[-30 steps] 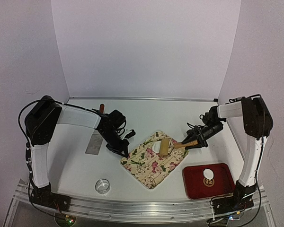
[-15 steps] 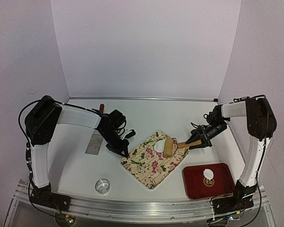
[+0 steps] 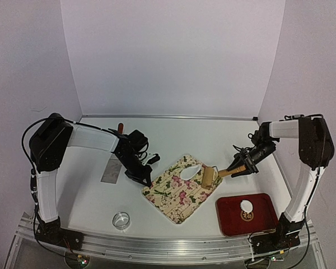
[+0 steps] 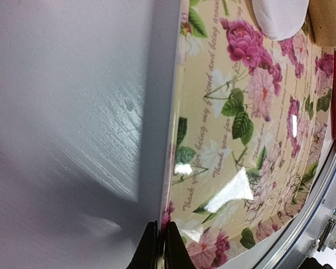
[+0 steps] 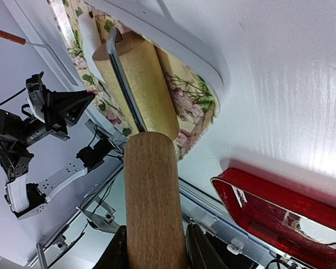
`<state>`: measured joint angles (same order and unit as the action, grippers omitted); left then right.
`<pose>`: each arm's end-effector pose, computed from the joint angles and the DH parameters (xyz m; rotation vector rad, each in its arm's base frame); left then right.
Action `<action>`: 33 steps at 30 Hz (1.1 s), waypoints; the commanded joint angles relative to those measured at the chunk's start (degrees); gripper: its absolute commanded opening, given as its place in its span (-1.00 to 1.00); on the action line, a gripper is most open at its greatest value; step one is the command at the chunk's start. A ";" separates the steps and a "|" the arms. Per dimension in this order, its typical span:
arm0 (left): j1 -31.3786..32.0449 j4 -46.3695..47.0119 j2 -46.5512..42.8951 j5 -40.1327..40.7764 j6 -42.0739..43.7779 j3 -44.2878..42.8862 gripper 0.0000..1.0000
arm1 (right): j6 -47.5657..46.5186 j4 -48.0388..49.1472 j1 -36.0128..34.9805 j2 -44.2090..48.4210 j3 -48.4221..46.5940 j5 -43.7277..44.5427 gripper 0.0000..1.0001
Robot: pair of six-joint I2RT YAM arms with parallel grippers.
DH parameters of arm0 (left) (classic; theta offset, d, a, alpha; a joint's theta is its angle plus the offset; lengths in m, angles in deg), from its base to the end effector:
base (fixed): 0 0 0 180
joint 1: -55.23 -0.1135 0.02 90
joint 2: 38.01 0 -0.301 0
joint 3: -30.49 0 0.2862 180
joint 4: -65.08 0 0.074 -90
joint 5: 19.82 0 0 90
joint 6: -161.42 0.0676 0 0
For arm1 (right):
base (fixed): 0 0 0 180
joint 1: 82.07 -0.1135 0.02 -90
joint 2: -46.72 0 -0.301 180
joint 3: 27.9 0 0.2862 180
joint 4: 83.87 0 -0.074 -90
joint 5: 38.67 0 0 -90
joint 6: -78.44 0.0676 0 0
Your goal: Roll out the dumpling wrappers from the dough
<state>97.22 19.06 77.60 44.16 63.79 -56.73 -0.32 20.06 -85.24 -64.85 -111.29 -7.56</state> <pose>0.3058 -0.3151 0.1191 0.9712 2.8218 -0.7969 0.3524 0.0775 0.1527 -0.3459 -2.4391 -1.3377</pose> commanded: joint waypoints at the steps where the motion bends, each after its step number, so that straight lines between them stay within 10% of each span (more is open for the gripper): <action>1: -1.84 -2.36 -1.23 3.04 0.50 1.75 -1.00 | 6.89 -1.53 0.24 1.15 -0.20 27.16 -1.00; 14: -0.17 -7.36 -0.48 6.71 15.92 -1.49 -1.00 | 3.38 -3.40 -4.07 12.56 -9.37 11.39 -1.00; 33: 3.41 -11.64 1.99 11.50 21.79 -5.11 -1.00 | -0.40 -3.43 -12.80 1.55 -14.35 7.72 -1.00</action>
<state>99.63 9.25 78.03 51.03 83.32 -60.57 0.40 17.01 -98.18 -60.41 -122.48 2.09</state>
